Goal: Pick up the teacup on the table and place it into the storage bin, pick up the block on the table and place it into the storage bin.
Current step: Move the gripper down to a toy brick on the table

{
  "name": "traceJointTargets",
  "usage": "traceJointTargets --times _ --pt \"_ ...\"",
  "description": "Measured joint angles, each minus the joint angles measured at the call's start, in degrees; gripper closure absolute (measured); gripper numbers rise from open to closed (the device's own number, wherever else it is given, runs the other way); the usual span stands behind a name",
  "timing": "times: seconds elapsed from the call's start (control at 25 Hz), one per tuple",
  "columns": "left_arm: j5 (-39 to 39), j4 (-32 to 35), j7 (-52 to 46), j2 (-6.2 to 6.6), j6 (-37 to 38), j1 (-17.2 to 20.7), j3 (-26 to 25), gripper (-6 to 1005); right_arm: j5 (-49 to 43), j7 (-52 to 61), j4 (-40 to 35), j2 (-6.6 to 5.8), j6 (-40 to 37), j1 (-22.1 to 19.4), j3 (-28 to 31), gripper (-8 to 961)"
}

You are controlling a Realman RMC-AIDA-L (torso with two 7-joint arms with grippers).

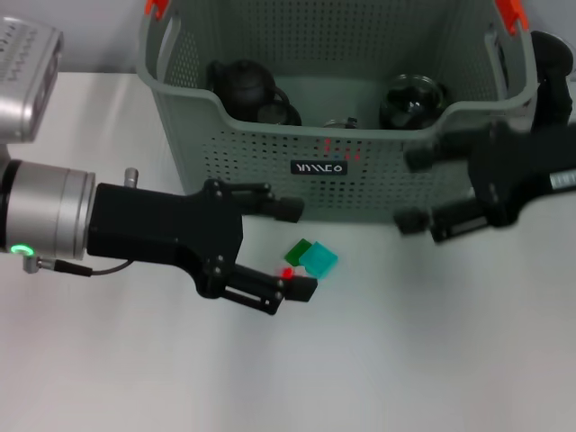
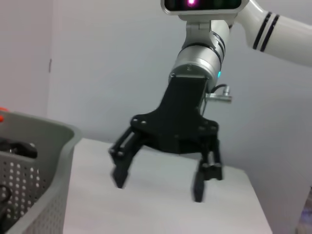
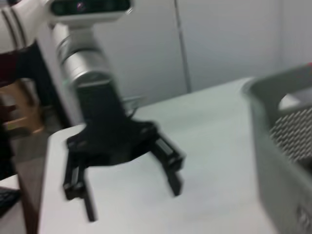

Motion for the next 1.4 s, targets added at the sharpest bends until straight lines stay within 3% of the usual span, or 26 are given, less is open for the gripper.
traceJointTargets --times 0.36,0.6,1.4 --pt "3.8 -3.4 0.0 -0.46 -6.8 -1.5 0.5 49 -0.8 -0.2 1.1 0.75 -1.8 -3.8 2.1 7" --pt "6.8 -7.1 0.2 -0.57 -13.5 -2.1 3.7 49 -0.9 0.1 1.3 0.4 -3.7 -4.2 6.0 7" --pt "7.9 -14.0 1.1 -1.28 -34.8 -3.1 16.9 48 -1.0 0.9 2.8 -0.6 -4.6 -3.2 6.8 6"
